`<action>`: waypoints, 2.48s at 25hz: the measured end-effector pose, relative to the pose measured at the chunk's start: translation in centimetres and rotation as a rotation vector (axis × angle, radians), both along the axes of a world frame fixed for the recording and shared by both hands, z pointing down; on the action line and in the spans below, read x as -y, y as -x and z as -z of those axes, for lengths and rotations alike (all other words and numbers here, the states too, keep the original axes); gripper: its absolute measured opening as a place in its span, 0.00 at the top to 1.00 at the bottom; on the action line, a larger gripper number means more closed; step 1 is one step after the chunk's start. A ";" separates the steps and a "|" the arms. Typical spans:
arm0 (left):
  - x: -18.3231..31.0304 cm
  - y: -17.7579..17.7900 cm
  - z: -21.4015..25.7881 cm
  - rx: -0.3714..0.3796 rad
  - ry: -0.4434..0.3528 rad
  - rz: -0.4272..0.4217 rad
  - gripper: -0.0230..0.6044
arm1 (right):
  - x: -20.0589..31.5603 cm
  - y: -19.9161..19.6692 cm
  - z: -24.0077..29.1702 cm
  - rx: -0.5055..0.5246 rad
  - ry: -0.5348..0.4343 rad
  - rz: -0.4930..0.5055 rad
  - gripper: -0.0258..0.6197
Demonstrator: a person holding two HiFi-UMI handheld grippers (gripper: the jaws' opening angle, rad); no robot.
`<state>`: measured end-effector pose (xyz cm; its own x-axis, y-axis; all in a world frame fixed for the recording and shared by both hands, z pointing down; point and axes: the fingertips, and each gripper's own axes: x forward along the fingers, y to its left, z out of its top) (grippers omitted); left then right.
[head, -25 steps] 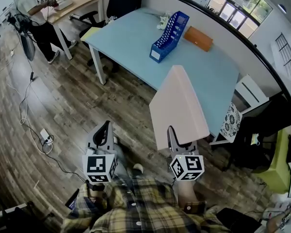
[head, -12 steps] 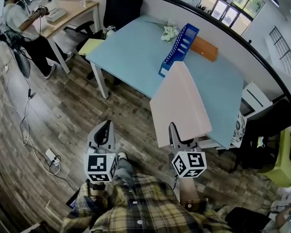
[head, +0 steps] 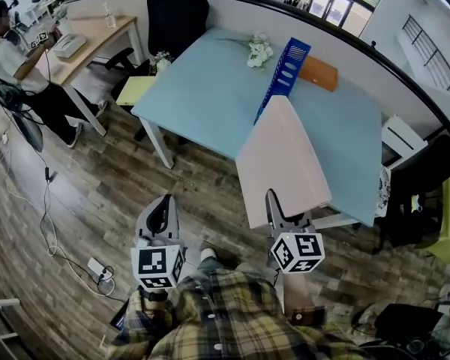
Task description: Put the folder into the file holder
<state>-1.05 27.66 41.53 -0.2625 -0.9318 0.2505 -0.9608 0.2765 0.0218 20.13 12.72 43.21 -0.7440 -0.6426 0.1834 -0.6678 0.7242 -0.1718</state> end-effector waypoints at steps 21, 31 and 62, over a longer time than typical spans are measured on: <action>4.8 4.8 -3.1 -0.058 0.057 -0.065 0.98 | 3.9 4.4 -0.6 -0.002 0.040 -0.060 0.70; 14.8 8.0 -1.7 -0.036 0.026 -0.147 0.98 | 10.8 9.8 0.6 0.061 0.036 -0.054 0.70; 30.6 7.2 -0.1 -0.016 -0.001 -0.388 0.98 | 20.2 8.5 3.2 0.161 0.054 -0.198 0.70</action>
